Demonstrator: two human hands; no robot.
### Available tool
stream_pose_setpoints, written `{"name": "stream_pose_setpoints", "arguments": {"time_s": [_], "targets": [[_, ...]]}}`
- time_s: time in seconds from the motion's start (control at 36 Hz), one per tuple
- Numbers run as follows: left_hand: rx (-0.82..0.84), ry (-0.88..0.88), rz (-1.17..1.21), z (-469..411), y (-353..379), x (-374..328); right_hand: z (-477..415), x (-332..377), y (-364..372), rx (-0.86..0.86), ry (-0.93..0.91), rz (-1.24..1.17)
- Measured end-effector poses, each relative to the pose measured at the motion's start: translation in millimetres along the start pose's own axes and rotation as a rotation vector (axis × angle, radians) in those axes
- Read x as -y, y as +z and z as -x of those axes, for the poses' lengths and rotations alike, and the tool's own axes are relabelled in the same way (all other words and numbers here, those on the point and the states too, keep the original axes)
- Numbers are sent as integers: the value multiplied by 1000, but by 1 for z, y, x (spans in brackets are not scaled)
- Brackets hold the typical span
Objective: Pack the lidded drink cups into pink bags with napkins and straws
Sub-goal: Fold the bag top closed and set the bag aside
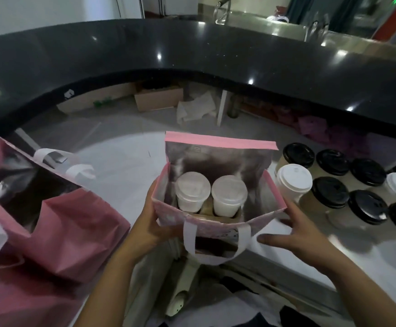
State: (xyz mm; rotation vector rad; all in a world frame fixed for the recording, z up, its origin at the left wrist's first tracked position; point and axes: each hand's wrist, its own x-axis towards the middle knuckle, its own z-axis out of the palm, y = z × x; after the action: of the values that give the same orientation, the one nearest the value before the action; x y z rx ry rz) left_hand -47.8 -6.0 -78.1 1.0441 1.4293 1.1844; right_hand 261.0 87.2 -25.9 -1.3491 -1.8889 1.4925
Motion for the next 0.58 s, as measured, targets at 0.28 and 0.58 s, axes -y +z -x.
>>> {"name": "stream_pose_setpoints", "arguments": {"time_s": [0.28, 0.58], "targets": [[-45, -130, -62, -19, -7, -21, -51, -5, 3, 2, -140, -121], [85, -12, -83, -42, -25, -53, -86, 4, -35, 45, -260, -28]]}}
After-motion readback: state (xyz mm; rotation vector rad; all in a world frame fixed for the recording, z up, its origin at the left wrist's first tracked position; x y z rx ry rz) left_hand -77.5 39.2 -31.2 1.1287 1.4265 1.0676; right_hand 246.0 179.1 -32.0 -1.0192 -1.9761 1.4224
